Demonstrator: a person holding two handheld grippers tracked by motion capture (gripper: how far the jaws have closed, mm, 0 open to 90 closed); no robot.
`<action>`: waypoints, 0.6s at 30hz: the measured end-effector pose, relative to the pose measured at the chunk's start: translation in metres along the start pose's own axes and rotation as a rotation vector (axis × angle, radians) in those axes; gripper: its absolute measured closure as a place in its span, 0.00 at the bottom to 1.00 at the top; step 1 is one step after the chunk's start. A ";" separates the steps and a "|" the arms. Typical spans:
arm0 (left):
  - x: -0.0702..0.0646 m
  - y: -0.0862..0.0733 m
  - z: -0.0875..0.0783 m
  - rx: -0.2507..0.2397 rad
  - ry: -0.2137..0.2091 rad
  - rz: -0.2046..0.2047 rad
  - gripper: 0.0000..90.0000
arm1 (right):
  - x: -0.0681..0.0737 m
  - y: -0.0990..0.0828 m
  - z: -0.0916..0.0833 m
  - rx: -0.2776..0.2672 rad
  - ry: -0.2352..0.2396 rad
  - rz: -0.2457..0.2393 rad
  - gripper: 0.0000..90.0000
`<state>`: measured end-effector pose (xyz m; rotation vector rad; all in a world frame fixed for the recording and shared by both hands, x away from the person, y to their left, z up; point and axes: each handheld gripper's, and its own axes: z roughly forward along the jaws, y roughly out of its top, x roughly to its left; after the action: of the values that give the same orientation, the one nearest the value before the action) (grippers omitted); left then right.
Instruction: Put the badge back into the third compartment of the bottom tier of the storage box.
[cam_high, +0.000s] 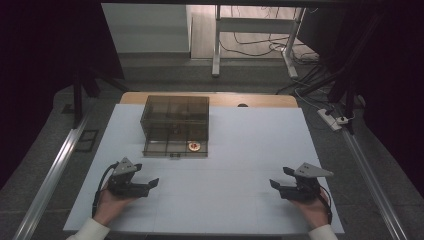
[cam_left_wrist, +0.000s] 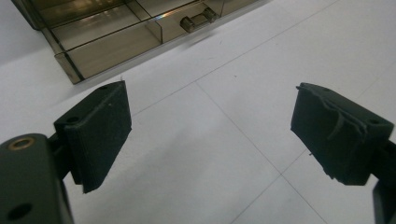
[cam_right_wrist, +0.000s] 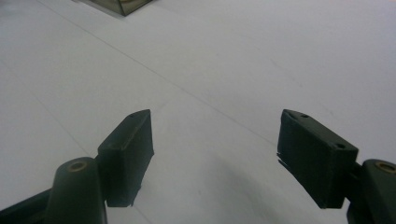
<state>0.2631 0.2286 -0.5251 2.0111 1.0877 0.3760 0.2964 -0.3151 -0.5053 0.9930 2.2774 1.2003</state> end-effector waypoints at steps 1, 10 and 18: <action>0.000 0.000 0.000 0.000 -0.001 0.001 0.14 | -0.001 -0.002 -0.001 0.001 -0.001 -0.002 0.30; 0.000 0.000 0.001 0.001 -0.001 0.002 0.14 | -0.003 -0.002 -0.003 -0.006 -0.005 -0.028 0.30; 0.000 0.000 0.002 0.001 -0.006 0.005 0.14 | -0.006 -0.004 -0.002 -0.007 -0.007 -0.022 0.30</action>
<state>0.2640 0.2278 -0.5262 2.0150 1.0801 0.3722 0.2977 -0.3221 -0.5079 0.9654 2.2716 1.1924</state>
